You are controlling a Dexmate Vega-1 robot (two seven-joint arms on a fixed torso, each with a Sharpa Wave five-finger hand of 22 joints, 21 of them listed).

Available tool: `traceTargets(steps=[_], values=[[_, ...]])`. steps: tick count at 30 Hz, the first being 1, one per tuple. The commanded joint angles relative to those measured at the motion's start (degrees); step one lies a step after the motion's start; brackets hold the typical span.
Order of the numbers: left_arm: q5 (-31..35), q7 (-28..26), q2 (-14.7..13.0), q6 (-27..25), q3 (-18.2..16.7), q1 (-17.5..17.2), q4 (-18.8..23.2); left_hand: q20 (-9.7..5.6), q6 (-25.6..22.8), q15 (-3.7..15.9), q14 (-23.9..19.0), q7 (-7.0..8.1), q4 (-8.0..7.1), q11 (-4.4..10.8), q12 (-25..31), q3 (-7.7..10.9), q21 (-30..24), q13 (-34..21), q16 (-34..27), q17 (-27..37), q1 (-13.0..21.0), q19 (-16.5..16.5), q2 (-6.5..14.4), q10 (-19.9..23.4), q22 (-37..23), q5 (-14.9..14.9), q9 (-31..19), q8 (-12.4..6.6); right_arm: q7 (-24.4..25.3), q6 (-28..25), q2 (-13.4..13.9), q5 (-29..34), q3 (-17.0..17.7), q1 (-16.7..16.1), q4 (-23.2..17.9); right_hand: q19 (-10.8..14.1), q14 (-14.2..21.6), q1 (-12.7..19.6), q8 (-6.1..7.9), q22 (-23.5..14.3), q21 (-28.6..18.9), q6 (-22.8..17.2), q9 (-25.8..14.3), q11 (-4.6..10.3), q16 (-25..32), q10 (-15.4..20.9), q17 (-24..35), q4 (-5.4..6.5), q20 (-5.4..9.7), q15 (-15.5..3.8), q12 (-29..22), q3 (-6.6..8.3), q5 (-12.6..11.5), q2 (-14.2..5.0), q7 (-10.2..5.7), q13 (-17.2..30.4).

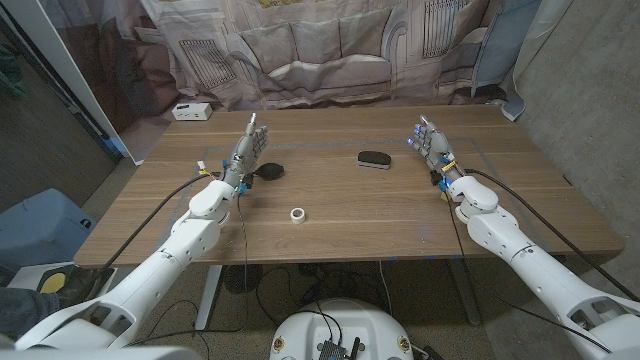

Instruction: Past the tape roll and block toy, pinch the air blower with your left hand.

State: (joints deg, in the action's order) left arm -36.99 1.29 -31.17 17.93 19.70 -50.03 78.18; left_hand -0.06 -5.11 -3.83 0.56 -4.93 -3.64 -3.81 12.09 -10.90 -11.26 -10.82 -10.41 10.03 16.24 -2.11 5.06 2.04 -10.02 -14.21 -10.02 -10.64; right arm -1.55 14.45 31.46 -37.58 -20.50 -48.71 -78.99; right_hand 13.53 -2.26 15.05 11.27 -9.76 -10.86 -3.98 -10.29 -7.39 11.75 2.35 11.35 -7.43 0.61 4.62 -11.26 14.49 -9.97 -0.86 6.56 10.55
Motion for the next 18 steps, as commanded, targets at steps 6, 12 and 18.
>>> traceTargets(steps=[6, 12, 18], values=[[1.2, -1.2, -4.3, 1.6, -2.9, -3.4, 6.8, 0.52, -0.5, -0.27, -0.8, -0.58, 0.24, -0.37, 0.6, -0.05, -0.3, -0.2, -0.6, 0.2, 0.9, -0.2, 0.3, 0.9, -0.1, 0.0, -0.2, -0.49, 3.9, -1.0, 4.1, 0.4, 2.9, -4.8, -11.2, 0.7, 0.4, 0.3, 0.30, -0.1, -0.4, -0.3, -0.3, -0.32, 0.3, 0.3, 0.3, -0.04, -0.24, 0.59, -0.3, 0.29, -0.2, 0.06, 0.50, 0.1], [4.5, -2.3, -5.9, 1.4, -2.6, -2.6, 7.1, 0.76, -0.8, -0.30, -1.2, -0.52, 0.39, -0.39, 0.7, 0.04, -0.3, -0.2, -0.6, 0.2, 1.2, 0.0, 0.4, 1.3, -0.1, 0.2, -0.2, -0.57, 6.0, -0.6, 4.4, 0.8, 3.9, -6.6, -13.2, 0.8, 0.7, 0.2, 0.37, -0.1, -0.4, -0.7, -0.3, -0.35, 0.4, 0.5, 0.3, -0.02, -0.34, 0.58, -0.3, 0.22, -0.2, 0.06, 0.57, 0.1], [9.8, -6.1, -6.5, 2.6, -2.4, -2.5, 7.8, 1.20, -2.7, 0.02, -3.1, -0.33, 1.51, -0.09, 1.1, 0.74, -0.4, -0.2, -1.1, 0.2, 3.2, 0.6, 0.6, 3.0, -0.1, 0.6, -0.2, -1.11, 5.4, 0.6, 5.0, 1.1, 4.5, -7.0, -13.6, 0.8, 0.8, 0.2, 0.36, -0.1, -0.4, -0.8, -0.3, -0.30, 0.4, 0.7, 0.3, -0.02, -0.34, 0.60, -0.4, 0.18, -0.2, 0.04, 0.57, 0.1]])
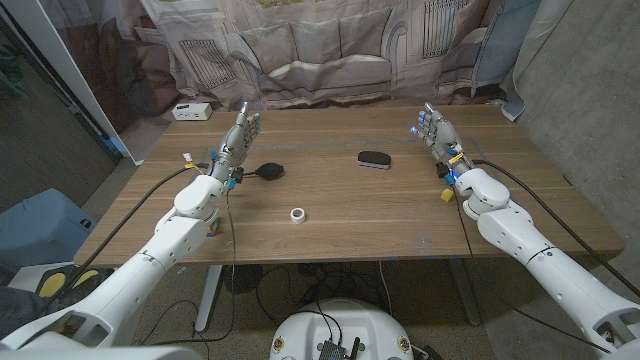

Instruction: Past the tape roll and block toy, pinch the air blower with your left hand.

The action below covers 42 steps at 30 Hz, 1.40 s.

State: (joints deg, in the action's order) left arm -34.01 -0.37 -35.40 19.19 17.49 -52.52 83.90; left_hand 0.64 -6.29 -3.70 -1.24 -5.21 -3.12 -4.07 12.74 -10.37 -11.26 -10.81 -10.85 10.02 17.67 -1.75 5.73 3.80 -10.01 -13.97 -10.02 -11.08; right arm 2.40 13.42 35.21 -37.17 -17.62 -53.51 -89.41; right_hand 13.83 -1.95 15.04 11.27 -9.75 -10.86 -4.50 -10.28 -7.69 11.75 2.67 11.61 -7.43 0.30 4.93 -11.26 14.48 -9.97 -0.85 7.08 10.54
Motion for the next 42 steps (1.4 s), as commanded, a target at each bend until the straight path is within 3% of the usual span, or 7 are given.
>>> traceTargets(steps=[1, 5, 13, 17, 22, 28, 42], values=[[7.5, -4.7, -2.0, 2.3, -0.2, 0.1, 1.6, 0.62, -1.7, 0.21, -1.8, -0.03, 1.27, 0.22, 0.5, 0.38, -0.4, -0.2, -0.8, 0.2, 2.3, 0.6, 0.0, 1.7, -0.1, 0.5, -0.2, -0.69, 1.2, 2.1, 1.1, 0.5, 1.8, -2.2, -3.0, 0.5, 0.4, 0.2, 0.35, -0.1, -0.4, -0.3, -0.3, -0.03, 0.4, 0.4, 0.1, -0.02, -0.05, 0.30, -0.4, 0.18, -0.2, 0.02, 0.09, 0.1], [10.2, -5.9, -1.6, 4.7, 0.0, 0.4, 0.9, 0.29, -3.5, 0.42, -3.7, -0.10, 2.40, 0.71, 0.9, 1.02, -0.8, -0.3, -1.0, 0.1, 4.1, 2.3, 0.1, 3.5, -0.1, 1.0, -0.2, -1.07, -2.2, 5.0, 1.3, 0.4, 1.7, -1.9, -1.6, 0.7, 0.9, 0.2, 0.53, -0.1, -0.5, -1.0, -0.3, -0.07, 0.5, 0.9, 0.1, -0.04, -0.11, 0.13, -0.5, 0.15, -0.2, -0.02, -0.30, 0.1], [14.5, -10.3, -2.9, 3.1, -0.8, -1.3, 4.6, 0.60, -5.9, 0.50, -5.8, -0.07, 3.37, 0.80, 1.4, 1.30, -1.0, -0.3, -1.2, 0.1, 5.5, 4.0, -0.3, 5.7, -0.1, 1.6, -0.2, -1.42, -7.5, 7.9, 0.6, -2.9, 2.3, -1.3, 0.5, 1.5, 2.7, 0.2, 1.00, -0.1, -0.7, -3.0, -0.3, 0.79, 1.1, 3.1, 0.0, -0.15, 0.13, -0.94, -1.1, -0.09, -0.3, 0.19, -1.42, 0.1], [14.1, -10.4, -2.9, 4.2, -1.6, -2.1, 5.3, 0.72, -6.1, 0.48, -6.0, -0.07, 3.47, 0.76, 1.4, 1.32, -1.0, -0.3, -1.2, 0.1, 5.7, 4.1, -0.3, 6.0, -0.1, 1.7, -0.3, -1.40, -6.5, 8.4, 0.2, -1.8, 2.1, -1.1, 1.1, 1.8, 2.9, 0.1, 1.06, -0.1, -0.7, -3.4, -0.3, 0.72, 1.1, 3.2, 0.0, -0.17, 0.42, -1.11, -1.0, -0.19, -0.4, 0.31, -1.45, 0.1], [16.7, -12.7, -4.8, 2.0, -2.9, -3.4, 8.1, 0.98, -6.5, 0.50, -6.2, -0.09, 3.59, 0.72, 1.4, 1.35, -0.9, -0.3, -1.1, 0.1, 5.8, 4.3, -0.4, 6.2, -0.1, 1.8, -0.3, -1.41, -8.3, 7.6, -0.8, -4.8, 2.2, -0.6, 2.6, 2.6, 3.2, 0.0, 1.06, -0.1, -1.0, -3.7, -0.3, 0.78, 1.1, 3.5, 0.0, -0.17, 0.63, -1.16, -1.0, -0.34, -0.4, 0.47, -1.50, 0.1], [18.7, -13.7, -6.3, 0.4, -3.8, -3.8, 9.0, 1.09, -6.7, 0.51, -6.3, -0.02, 3.69, 0.74, 1.4, 1.40, -0.9, -0.3, -1.0, 0.1, 6.0, 4.3, -0.4, 6.4, -0.1, 1.8, -0.3, -1.38, -9.2, 9.6, -1.4, -2.9, 1.4, 0.6, 4.4, 3.0, 3.7, -0.1, 1.07, -0.1, -1.1, -4.1, -0.3, 0.78, 1.2, 3.9, 0.1, -0.15, 0.70, -1.23, -1.1, -0.46, -0.4, 0.57, -1.55, 0.2], [27.7, -18.0, -8.4, -3.2, -3.7, -2.5, 10.6, 1.38, -8.2, 0.77, -7.6, 0.50, 4.25, 1.27, 1.6, 1.80, -0.9, -0.3, -1.1, 0.1, 6.9, 5.2, -0.1, 7.5, -0.1, 2.1, -0.3, -1.52, -6.6, 10.2, -0.7, -1.7, 2.2, -1.3, 2.2, 3.3, 4.0, -0.2, 1.05, -0.1, -1.0, -4.5, -0.4, 0.71, 1.2, 4.1, 0.1, -0.14, 0.91, -0.80, -1.0, -0.64, -0.5, 0.71, -1.25, 0.2]])
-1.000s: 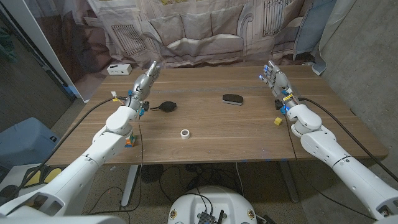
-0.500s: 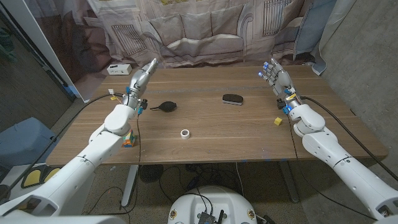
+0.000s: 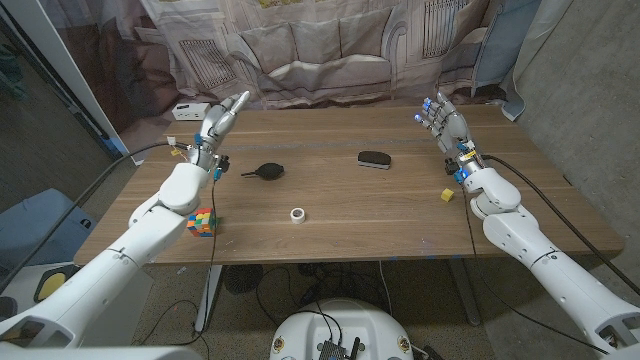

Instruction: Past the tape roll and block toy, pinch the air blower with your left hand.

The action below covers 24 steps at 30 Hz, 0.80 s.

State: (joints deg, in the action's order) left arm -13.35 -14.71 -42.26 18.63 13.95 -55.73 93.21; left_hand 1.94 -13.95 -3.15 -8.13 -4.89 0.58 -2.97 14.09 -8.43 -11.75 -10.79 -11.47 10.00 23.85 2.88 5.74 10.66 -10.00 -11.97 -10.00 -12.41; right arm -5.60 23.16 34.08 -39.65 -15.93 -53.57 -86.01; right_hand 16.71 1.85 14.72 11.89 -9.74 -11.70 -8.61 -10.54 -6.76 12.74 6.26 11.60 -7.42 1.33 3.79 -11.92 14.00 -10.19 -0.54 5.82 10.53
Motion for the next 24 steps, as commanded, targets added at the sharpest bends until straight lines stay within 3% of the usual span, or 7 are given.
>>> traceTargets(steps=[1, 11, 17, 24], values=[[7.1, -3.8, -1.3, -2.4, -0.1, 0.8, 1.2, 0.10, -0.9, 0.41, -1.1, 0.24, 0.74, 0.71, 0.3, 0.00, -0.4, -0.3, -0.5, 0.1, 1.0, 0.7, 0.0, 1.3, -0.1, 0.2, -0.3, -0.21, 1.5, 0.3, 0.5, 0.7, 0.6, -1.4, -1.4, 0.4, 0.2, 0.1, 0.42, -0.1, -0.2, -0.4, -0.1, -0.25, 0.2, 0.5, 0.1, -0.15, -0.13, 0.34, -0.3, -0.17, -0.3, 0.40, 0.03, 0.2], [12.0, -5.8, -2.3, -4.2, 0.4, 0.8, 2.0, 0.27, -2.4, 1.01, -2.7, 0.48, 1.95, 0.76, 0.4, 1.08, -0.8, -0.4, -0.5, 0.1, 3.2, 2.9, 0.7, 2.4, -0.1, 0.5, -0.3, -0.24, 3.4, -0.4, 1.1, 0.6, 1.5, -3.1, -3.5, 0.3, 0.3, 0.1, 0.38, -0.1, 0.0, -0.7, -0.1, -0.52, 0.1, 0.8, 0.1, -0.14, -0.24, 0.49, -0.3, -0.22, -0.3, 0.34, 0.13, 0.2], [14.2, -6.4, -3.6, -7.8, 0.3, -0.1, 4.3, 0.28, -3.1, 1.72, -3.9, 1.12, 6.16, 1.58, -0.1, 4.79, -0.9, -0.4, 0.1, 0.0, 10.3, 6.0, 2.1, 3.4, -0.1, 0.1, -0.4, 0.22, 3.7, -0.8, 1.6, 0.5, 1.8, -3.8, -4.2, 0.3, 0.3, 0.1, 0.33, -0.1, 0.0, -0.8, -0.1, -0.51, 0.1, 0.9, 0.1, -0.14, -0.34, 0.49, -0.3, -0.24, -0.3, 0.32, 0.11, 0.2], [16.6, -6.2, -5.8, -12.5, 0.3, -0.7, 7.1, 0.38, -4.1, 2.41, -5.2, 1.84, 8.55, 2.36, -0.2, 6.32, -1.0, -0.5, 0.1, 0.0, 14.3, 7.8, 1.1, 4.5, -0.1, 0.3, -0.5, 0.19, 4.6, -1.2, 2.2, 0.6, 2.3, -4.8, -5.6, 0.3, 0.3, 0.1, 0.27, -0.1, 0.1, -0.8, -0.1, -0.54, 0.1, 0.9, 0.1, -0.14, -0.45, 0.48, -0.2, -0.24, -0.3, 0.25, 0.09, 0.2]])
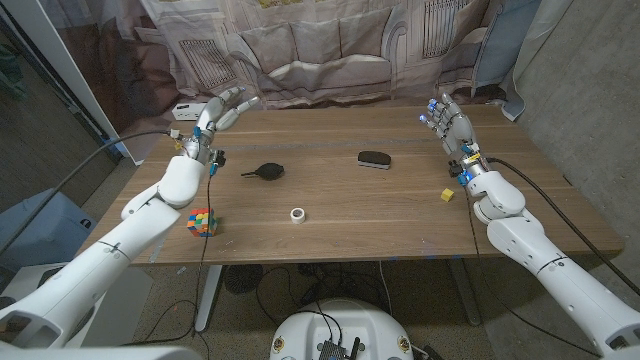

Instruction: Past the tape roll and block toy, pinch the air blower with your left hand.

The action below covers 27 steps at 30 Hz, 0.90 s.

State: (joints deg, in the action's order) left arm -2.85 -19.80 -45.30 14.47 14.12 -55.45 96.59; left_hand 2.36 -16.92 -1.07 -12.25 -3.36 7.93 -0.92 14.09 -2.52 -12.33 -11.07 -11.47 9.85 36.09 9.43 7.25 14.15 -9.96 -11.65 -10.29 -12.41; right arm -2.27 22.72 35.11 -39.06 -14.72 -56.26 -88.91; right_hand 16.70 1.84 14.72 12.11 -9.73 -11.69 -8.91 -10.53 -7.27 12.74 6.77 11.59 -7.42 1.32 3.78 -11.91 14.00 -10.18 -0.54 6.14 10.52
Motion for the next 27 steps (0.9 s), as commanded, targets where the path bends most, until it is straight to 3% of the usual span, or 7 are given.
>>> traceTargets(steps=[1, 8, 17, 27], values=[[6.5, -1.1, -3.1, -9.4, 0.1, -1.2, 4.4, 0.03, -1.4, 0.49, -1.3, 0.39, 1.42, 0.40, -0.1, 0.44, -0.4, -0.2, 0.1, 0.1, 2.5, 1.4, -0.9, 1.3, -0.1, 0.1, -0.2, 0.14, 1.2, -0.8, 1.2, 0.0, 1.1, -2.1, -2.8, 0.3, 0.3, 0.2, 0.02, -0.1, 0.1, -0.5, -0.1, -0.07, 0.1, 0.4, 0.1, -0.14, -0.46, 0.57, -0.2, -0.24, -0.3, 0.23, -0.21, 0.2], [7.6, 0.5, -5.9, -14.5, -0.4, -2.4, 8.1, -0.18, -2.6, 1.24, -2.6, 0.92, 1.78, 1.14, 0.1, 0.37, -0.3, -0.2, 0.0, 0.1, 3.8, 2.4, -2.6, 2.7, -0.1, 0.8, -0.2, 0.00, 1.8, -1.5, 1.5, 0.1, 1.2, -2.6, -4.2, 0.3, 0.3, 0.2, -0.05, -0.1, 0.1, -0.6, -0.1, 0.00, 0.0, 0.4, 0.1, -0.15, -0.47, 0.55, -0.2, -0.22, -0.4, 0.10, -0.17, 0.2], [8.6, 4.7, -10.8, -21.2, -1.3, -2.9, 12.6, -0.34, -3.1, 1.24, -2.9, 1.42, 2.00, 1.71, 0.2, 0.79, -0.4, -0.3, 0.1, 0.1, 5.3, 3.3, -3.1, 3.5, -0.1, 0.9, -0.3, 0.02, 3.0, -1.6, 1.1, 0.3, 1.3, -3.7, -5.3, 0.3, 0.3, 0.3, -0.11, -0.1, 0.2, -0.6, -0.1, -0.12, -0.1, 0.5, 0.1, -0.17, -0.58, 0.62, -0.1, -0.20, -0.4, -0.02, -0.16, 0.3], [8.5, 9.9, -15.2, -27.1, -1.3, -2.5, 16.4, 0.25, -3.9, 0.95, -3.5, 1.47, 1.74, 0.99, 0.0, 0.88, -0.6, -0.3, 0.2, 0.1, 6.2, 4.8, -3.9, 3.8, -0.2, 1.1, -0.4, 0.08, 4.0, -2.0, 1.2, 0.7, 1.4, -4.7, -6.7, 0.3, 0.3, 0.5, -0.19, -0.1, 0.2, -0.7, -0.1, -0.15, -0.1, 0.5, 0.1, -0.22, -0.61, 0.66, 0.0, -0.13, -0.4, -0.19, -0.11, 0.3]])
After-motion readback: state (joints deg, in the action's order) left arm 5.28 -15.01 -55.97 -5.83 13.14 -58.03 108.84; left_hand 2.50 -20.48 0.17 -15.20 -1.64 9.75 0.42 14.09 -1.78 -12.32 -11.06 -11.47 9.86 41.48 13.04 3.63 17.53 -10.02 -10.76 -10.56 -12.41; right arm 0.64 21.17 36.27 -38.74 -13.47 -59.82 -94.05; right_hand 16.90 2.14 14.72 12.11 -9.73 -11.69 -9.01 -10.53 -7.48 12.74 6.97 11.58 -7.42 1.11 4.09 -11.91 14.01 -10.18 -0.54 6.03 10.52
